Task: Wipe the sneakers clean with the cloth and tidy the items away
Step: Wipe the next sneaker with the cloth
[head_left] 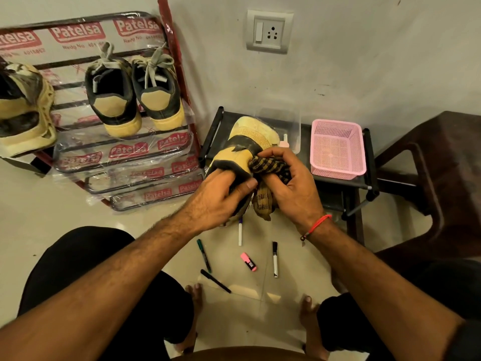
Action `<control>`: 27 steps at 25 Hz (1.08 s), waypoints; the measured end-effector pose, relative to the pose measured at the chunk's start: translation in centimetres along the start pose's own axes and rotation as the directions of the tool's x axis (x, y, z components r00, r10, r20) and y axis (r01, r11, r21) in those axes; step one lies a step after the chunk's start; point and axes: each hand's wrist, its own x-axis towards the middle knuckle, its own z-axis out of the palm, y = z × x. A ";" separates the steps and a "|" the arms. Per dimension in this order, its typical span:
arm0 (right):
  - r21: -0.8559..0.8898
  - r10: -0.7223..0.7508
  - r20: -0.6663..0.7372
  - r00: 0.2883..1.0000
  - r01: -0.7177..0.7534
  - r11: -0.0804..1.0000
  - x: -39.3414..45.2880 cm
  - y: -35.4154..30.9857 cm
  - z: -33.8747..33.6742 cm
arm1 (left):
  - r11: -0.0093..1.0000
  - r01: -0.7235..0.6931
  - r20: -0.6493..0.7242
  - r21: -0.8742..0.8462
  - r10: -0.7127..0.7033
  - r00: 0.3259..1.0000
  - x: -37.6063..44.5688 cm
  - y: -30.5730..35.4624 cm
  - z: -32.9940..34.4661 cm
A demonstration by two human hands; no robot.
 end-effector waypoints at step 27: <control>-0.159 -0.189 0.025 0.982 0.190 0.969 -0.9 -1.0 1.0 | 0.966 -0.231 -0.323 0.115 0.256 0.911 0.1 0.0 -1.8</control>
